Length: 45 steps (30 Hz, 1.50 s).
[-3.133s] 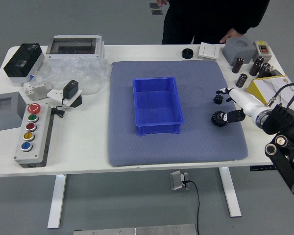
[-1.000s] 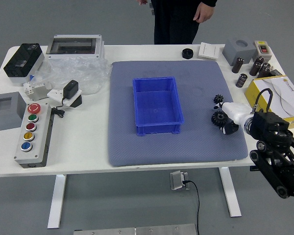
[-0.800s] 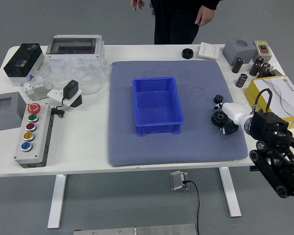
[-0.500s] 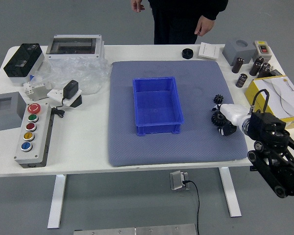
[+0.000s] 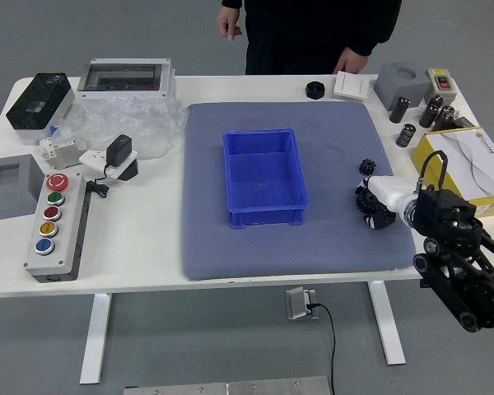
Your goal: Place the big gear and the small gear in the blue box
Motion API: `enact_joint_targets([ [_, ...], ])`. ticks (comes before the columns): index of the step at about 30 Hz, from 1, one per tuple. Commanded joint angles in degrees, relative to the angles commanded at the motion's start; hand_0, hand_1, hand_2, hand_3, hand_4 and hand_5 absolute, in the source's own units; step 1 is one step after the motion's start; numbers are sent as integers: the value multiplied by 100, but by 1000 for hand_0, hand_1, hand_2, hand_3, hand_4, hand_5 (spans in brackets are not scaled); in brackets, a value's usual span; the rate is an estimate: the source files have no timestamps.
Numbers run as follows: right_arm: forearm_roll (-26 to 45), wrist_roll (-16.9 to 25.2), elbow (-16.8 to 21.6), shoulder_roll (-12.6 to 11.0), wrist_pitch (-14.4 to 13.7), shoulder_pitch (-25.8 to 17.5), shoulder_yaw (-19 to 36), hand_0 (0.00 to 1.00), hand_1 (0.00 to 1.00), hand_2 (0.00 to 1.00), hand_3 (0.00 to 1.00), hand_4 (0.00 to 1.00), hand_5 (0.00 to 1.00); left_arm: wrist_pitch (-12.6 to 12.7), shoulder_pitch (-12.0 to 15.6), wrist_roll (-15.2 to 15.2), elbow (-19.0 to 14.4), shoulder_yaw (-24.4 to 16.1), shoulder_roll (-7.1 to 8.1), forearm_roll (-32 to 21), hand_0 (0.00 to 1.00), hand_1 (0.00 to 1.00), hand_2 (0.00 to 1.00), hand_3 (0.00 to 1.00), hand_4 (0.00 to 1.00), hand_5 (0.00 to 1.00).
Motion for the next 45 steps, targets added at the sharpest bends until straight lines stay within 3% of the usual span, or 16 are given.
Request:
enact_joint_targets([
  [5, 0, -12, -31, 0, -40, 1, -1, 784, 683, 704, 674, 539, 140, -1, -5, -2, 0, 5, -2, 2, 788, 758, 747, 683, 567, 252],
  [6, 0, -14, -37, -1, -48, 2, 0, 735, 645, 643, 657, 489, 183, -1, -5, -2, 0, 8, -2, 1, 788, 757, 747, 683, 568, 252],
  [17, 0, -18, -82, -7, -148, 16, 23, 715, 623, 604, 647, 474, 189, 3, -7, -3, 0, 5, -1, -10, 787, 756, 746, 683, 568, 249],
  [18, 0, -18, -83, -7, -162, 18, 28, 683, 579, 566, 637, 458, 196, 3, -7, -3, 0, 4, -1, -10, 787, 756, 745, 685, 570, 250],
  [45, 0, -52, 101, -17, -297, 117, 266, 671, 559, 538, 628, 438, 184, 9, -10, 2, 0, -35, 7, 13, 787, 756, 745, 687, 574, 253],
])
